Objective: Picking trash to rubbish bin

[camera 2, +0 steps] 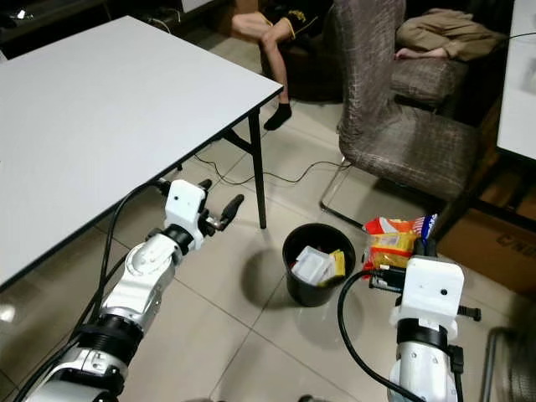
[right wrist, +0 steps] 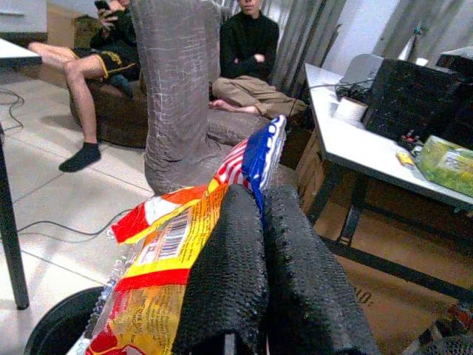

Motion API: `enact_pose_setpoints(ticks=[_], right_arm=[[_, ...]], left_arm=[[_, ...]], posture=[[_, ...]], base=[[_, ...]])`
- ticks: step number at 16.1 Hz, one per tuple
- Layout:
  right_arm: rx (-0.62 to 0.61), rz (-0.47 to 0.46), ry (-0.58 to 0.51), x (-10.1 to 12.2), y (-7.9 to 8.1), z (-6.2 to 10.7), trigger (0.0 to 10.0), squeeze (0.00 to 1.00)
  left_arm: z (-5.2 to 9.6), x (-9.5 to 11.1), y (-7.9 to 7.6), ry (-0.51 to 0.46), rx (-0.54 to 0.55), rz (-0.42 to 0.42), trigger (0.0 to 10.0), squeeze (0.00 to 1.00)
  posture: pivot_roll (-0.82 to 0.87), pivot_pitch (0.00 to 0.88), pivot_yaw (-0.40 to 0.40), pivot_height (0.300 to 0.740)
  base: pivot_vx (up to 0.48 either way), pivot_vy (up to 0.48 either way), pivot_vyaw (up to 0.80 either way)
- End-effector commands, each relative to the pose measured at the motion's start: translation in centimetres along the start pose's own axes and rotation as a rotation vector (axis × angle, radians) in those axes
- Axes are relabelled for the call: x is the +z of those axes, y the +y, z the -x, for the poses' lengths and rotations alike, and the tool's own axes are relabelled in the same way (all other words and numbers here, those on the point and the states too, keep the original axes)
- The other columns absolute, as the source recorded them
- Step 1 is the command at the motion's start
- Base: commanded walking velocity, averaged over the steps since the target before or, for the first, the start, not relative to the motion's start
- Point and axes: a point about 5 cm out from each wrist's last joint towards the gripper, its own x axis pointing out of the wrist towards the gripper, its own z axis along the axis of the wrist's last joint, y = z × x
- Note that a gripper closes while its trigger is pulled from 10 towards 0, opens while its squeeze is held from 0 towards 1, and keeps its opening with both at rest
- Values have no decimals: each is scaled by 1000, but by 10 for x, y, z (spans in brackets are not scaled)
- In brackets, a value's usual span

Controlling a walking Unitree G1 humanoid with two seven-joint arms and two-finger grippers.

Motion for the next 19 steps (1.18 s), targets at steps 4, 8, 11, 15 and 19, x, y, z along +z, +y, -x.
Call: enact_pose_setpoints(ticks=[4, 8, 11, 15, 19], right_arm=[[-28, 4, 7, -1, -3, 2, 10000, 0], [-26, 1, 19, -2, -1, 4, 10000, 0], [-24, 2, 24, -3, 0, 5, 10000, 0], [-15, 2, 27, -4, 1, 4, 10000, 0], [3, 1, 24, -4, 4, 4, 10000, 0]], left_arm=[[3, -3, 0, 17, -13, 4, 10000, 0], [3, -3, -1, 25, -24, 1, 10000, 0], [4, -5, -2, 32, -27, 0, 10000, 0], [5, -7, -5, 41, -40, 5, 10000, 0], [5, -8, -7, 47, -45, 17, 10000, 0]], posture=[[67, 131, 18, 740], [66, 134, 22, 740], [65, 136, 23, 740], [65, 136, 23, 740], [65, 137, 18, 740]], base=[[480, 0, -105], [428, 0, -733], [356, 0, -800], [0, 0, -775], [0, 0, -175]])
